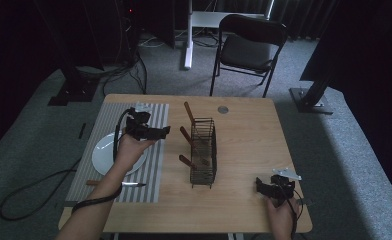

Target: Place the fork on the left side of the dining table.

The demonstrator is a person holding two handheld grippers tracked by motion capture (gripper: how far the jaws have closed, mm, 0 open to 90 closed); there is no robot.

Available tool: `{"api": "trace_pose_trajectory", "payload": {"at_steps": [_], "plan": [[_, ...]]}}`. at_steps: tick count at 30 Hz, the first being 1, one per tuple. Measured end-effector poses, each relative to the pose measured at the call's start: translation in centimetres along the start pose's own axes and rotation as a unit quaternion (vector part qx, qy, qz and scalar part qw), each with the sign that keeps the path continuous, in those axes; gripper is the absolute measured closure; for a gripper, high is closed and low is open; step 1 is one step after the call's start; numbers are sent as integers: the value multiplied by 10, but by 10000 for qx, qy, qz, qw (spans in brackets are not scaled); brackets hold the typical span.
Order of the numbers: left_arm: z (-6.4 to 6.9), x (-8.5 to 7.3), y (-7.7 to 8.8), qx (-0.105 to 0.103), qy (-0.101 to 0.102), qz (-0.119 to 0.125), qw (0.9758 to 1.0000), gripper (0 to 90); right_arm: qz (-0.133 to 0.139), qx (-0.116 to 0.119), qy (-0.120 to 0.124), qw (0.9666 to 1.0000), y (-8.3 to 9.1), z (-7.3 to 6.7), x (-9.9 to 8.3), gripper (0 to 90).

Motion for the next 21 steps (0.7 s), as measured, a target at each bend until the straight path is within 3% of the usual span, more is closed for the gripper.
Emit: {"api": "trace_pose_trajectory", "payload": {"at_steps": [13,21], "plan": [[16,29,-15,-190,-8,9,9998,36,2,0,2,10000,0,0,0,130],[28,43,-33,-315,-36,-147,9994,37,2,2,1,10000,0,0,0,130]]}}
Point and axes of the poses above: each handheld gripper's, and its own axes: y roughly backward along the jaws, x roughly out of its top, z roughly to its right, the point moved 2 cm from there along -y, roughly forward along the jaws, and after that the axes turned 9 degrees about y, right-handed, at the moved point
